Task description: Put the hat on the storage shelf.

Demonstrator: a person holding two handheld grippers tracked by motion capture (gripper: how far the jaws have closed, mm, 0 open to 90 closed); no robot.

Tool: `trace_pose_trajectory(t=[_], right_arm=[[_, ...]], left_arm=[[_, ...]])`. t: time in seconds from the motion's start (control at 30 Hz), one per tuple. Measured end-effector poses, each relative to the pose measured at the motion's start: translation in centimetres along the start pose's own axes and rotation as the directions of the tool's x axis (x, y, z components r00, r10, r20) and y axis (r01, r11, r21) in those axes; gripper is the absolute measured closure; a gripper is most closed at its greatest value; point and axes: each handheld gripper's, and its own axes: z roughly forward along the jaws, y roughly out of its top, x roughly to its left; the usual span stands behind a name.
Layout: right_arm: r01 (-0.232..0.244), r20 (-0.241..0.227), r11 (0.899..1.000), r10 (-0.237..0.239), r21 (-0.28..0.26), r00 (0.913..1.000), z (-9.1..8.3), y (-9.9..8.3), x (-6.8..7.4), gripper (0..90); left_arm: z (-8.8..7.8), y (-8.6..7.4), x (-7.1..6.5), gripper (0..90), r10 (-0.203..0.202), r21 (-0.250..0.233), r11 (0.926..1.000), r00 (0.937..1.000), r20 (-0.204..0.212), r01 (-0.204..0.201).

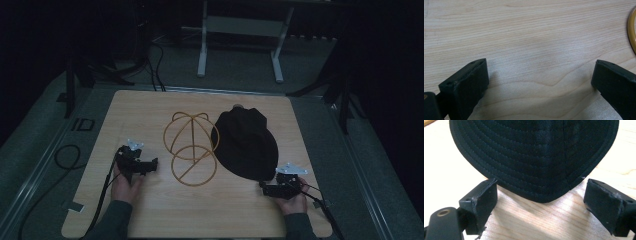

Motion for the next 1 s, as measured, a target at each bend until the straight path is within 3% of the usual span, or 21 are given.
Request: trace_pose_trajectory(t=[0.2,0.37,0.57,0.73,1.0], right_arm=[[-0.001,-0.001,1.000,0.001,-0.003,1.0000,-0.1,0.0,-0.1,13.5],[0.023,-0.025,1.000,-0.023,-0.016,0.9994,-0.1,0.0,-0.2,21.2],[0.027,-0.033,1.000,-0.027,-0.011,0.9991,0.0,0.2,-0.5,22.1],[0.041,-0.039,0.996,-0.038,0.085,0.9985,0.0,1.4,-0.6,22.4],[0.097,-0.082,0.971,-0.081,0.219,0.9934,0.1,3.0,-1.0,24.6]], left_arm=[[0.0,0.0,0.0,1.4,0.000,0.000,1.0000,1.0000,0.000,0.000],[0.0,0.0,0.0,1.5,0.000,-0.001,1.0000,1.0000,0.000,0.000],[0.0,0.0,0.0,1.5,0.000,0.001,1.0000,1.0000,0.000,0.000],[0.0,0.0,0.0,1.5,0.000,0.001,1.0000,1.0000,0.000,0.000],[0.0,0.0,0.0,1.5,-0.002,0.000,1.0000,1.0000,0.001,0.002]])
